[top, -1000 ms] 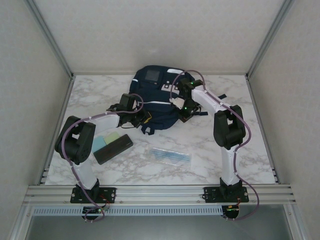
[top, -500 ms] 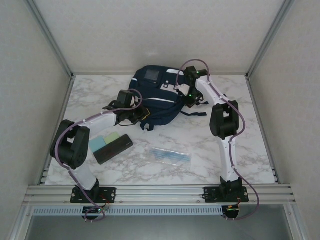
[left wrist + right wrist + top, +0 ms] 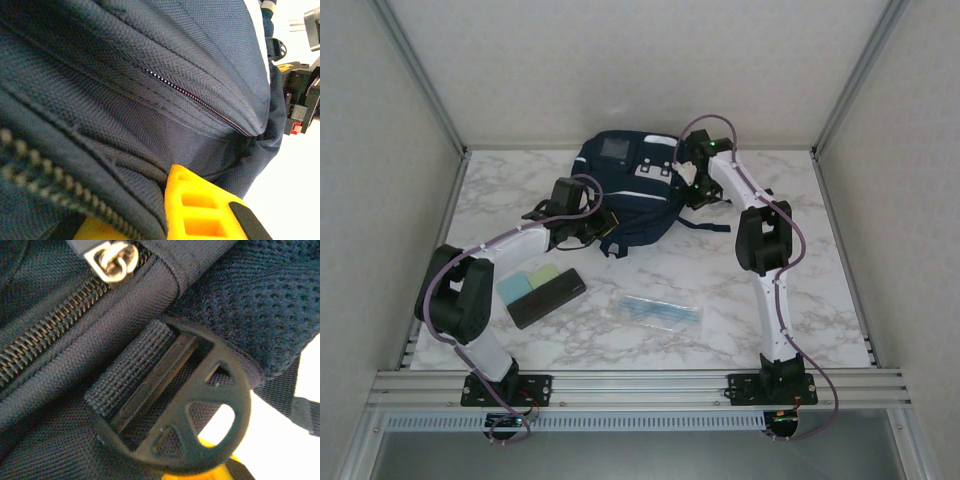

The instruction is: Pack the student bag

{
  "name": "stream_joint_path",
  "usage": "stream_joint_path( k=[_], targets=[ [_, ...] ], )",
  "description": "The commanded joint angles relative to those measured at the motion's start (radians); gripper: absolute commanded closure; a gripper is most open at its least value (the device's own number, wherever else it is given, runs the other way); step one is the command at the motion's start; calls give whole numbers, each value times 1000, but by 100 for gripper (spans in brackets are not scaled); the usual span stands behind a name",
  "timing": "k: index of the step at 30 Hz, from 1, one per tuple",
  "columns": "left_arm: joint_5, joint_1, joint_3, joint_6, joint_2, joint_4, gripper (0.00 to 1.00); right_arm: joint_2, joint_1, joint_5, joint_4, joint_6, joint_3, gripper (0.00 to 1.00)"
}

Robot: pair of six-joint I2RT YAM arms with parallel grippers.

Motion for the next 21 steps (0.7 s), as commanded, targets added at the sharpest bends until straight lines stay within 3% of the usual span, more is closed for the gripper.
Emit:
stream_joint_path(
  k=[1, 5, 7, 11, 17, 18, 20, 21],
  targets=[
    [43, 35, 10, 75, -66, -143, 100, -96, -109, 147, 272, 154, -84, 99],
    [46, 24, 34, 77, -42, -116, 100, -275, -107, -10, 400, 232, -318, 74],
    [47, 16, 45, 83, -32, -108, 100, -365, -107, -56, 461, 266, -426, 66],
    [55, 8, 57, 84, -20, -99, 100, -510, -104, -94, 536, 305, -584, 60],
    [42, 8, 67, 117, -17, -135, 100, -756, -67, -17, 654, 354, -823, 58],
    [31, 9, 72, 126, -15, -150, 95, -799, -58, 2, 687, 363, -865, 57],
    [4, 11, 83, 138, -9, -187, 56, -899, -46, 12, 772, 398, -965, 53],
    [-7, 13, 89, 141, -5, -200, 43, -934, -46, 7, 808, 421, -1003, 49]
  ],
)
